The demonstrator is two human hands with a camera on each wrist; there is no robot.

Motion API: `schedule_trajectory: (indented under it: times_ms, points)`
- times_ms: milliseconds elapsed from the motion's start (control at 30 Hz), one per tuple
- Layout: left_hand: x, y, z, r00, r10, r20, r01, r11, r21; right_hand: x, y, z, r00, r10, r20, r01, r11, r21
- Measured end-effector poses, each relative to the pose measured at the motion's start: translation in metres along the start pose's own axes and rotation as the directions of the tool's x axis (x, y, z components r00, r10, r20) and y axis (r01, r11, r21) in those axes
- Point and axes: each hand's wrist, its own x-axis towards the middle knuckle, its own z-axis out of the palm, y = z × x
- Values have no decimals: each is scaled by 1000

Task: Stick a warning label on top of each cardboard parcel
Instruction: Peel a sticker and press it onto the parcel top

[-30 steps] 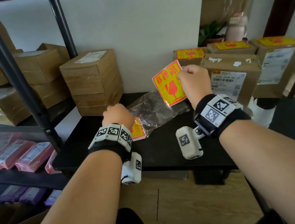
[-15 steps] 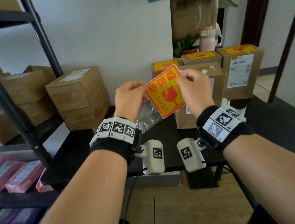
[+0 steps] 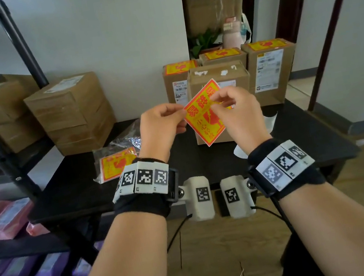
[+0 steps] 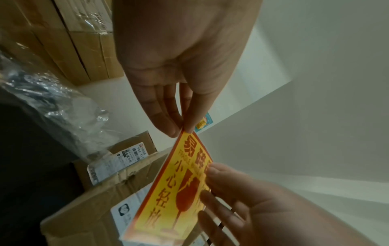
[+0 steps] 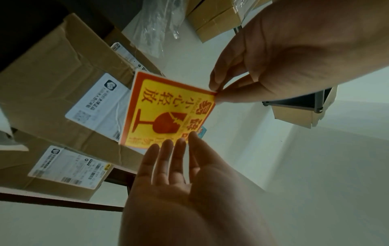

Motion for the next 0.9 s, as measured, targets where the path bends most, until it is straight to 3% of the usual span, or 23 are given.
schedule_trajectory:
  times_ms: [167, 367, 900]
  points:
    - [-16, -3, 9, 1000, 3, 23, -1, 996, -93, -19, 3, -4, 995, -55, 88, 57, 998, -24]
    - [-26, -2, 12, 987, -26, 158, 60, 975, -212, -24, 8, -5, 986, -77, 151, 80, 997, -10]
    - [-25, -9, 17, 974, -75, 216, 123, 968, -220, -23, 16, -13, 976, -80, 201, 77, 997, 23]
